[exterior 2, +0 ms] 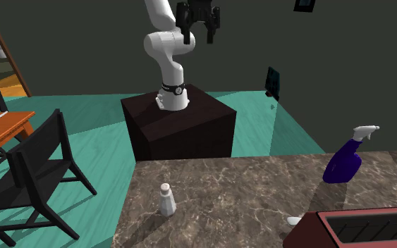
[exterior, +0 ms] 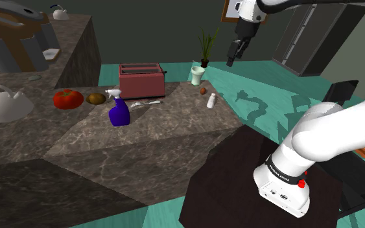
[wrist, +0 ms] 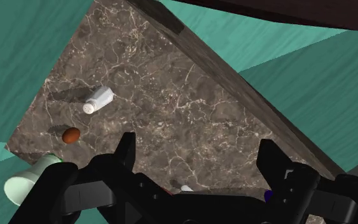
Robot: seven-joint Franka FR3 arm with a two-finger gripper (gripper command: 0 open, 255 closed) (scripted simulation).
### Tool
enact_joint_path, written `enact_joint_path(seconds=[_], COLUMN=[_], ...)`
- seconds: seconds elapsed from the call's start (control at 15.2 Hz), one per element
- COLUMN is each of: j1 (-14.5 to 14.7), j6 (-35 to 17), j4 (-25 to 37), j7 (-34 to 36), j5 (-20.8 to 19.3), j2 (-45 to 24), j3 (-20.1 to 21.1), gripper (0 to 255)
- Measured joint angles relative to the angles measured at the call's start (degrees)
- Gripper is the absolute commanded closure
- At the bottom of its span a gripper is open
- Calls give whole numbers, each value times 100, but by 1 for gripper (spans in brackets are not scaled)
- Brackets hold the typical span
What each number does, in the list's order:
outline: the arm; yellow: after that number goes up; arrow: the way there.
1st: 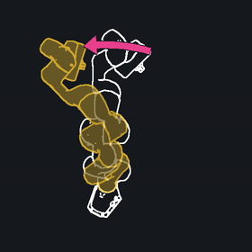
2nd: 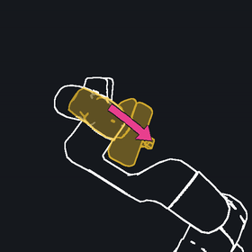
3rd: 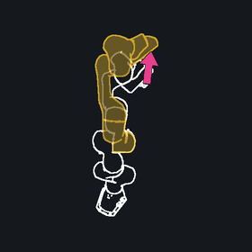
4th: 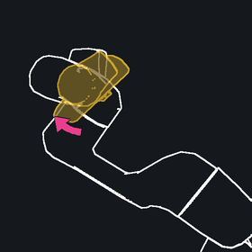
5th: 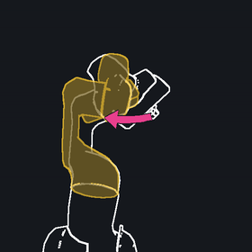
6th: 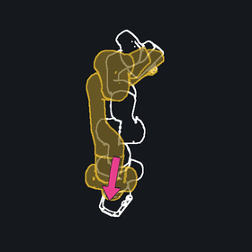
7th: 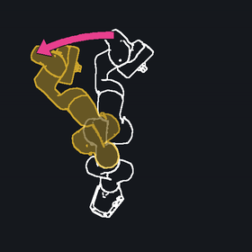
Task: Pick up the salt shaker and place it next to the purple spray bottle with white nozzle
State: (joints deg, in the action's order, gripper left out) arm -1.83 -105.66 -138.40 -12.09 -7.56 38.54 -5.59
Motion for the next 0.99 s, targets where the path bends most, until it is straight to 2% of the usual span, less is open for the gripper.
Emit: enact_joint_path(seconds=[0.59, 0.99], j1=[-145, -171], j6=[-1340, -2020], j4=[100, 470], j7=[-641, -1213], j5=[79, 471], j2=[-1612, -2840], j3=[-810, -1273], gripper=[0, 0])
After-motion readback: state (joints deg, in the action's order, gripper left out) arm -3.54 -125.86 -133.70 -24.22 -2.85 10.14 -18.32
